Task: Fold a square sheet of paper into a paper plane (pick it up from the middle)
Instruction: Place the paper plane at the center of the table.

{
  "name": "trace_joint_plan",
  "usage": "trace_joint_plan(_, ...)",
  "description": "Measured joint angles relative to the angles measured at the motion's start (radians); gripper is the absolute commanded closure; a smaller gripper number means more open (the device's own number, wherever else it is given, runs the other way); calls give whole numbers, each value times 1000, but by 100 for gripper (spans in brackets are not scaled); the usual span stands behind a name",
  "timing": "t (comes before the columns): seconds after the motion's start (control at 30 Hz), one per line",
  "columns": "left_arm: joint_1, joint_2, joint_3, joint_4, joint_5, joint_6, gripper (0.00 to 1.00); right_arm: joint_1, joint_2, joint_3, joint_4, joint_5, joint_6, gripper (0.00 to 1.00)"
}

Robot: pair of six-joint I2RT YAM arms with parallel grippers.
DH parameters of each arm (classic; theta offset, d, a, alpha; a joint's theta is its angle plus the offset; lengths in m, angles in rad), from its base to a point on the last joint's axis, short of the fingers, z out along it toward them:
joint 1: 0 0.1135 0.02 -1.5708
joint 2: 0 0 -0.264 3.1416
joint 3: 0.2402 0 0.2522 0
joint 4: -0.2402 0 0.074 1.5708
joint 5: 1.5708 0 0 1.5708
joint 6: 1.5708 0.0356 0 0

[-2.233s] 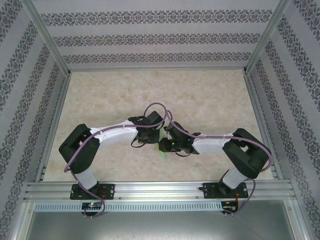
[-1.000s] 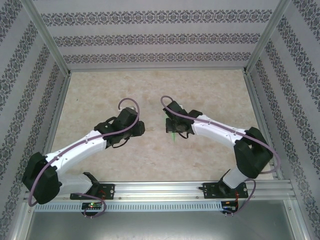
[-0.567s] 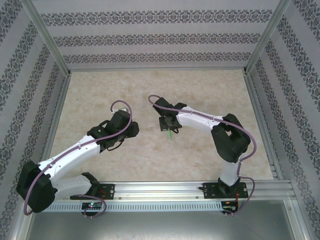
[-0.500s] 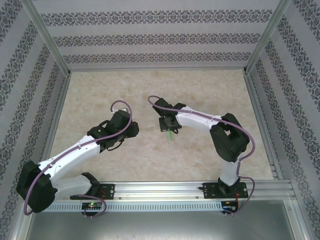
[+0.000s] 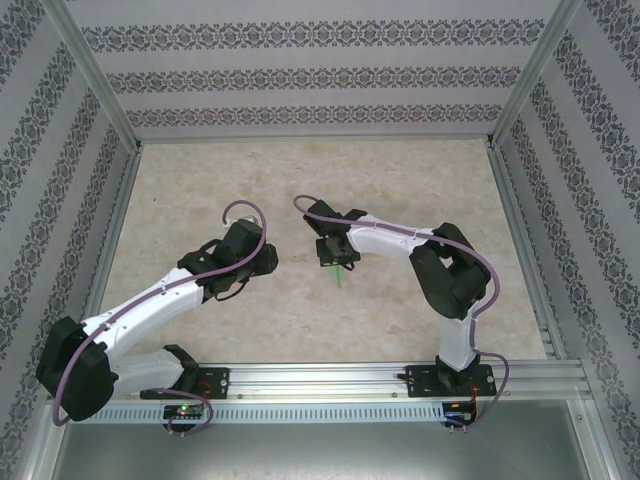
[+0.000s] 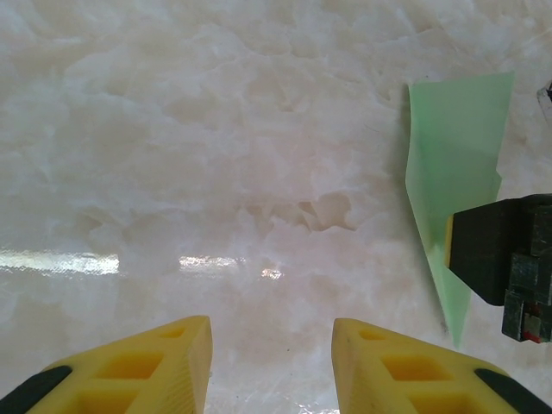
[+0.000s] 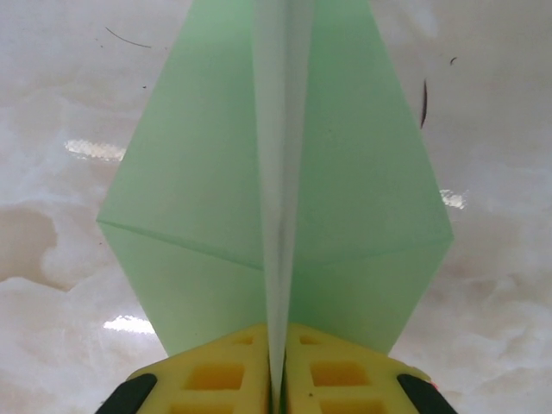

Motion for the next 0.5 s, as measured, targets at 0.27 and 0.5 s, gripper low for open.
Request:
trace_joint_plan(0.27,0,14,0,0,15,0,58,0,17,-8,8,-11,5,85)
trace_joint_plan(0.5,0,27,0,0,19,0,58,0,35,-6,10,-13,9,83)
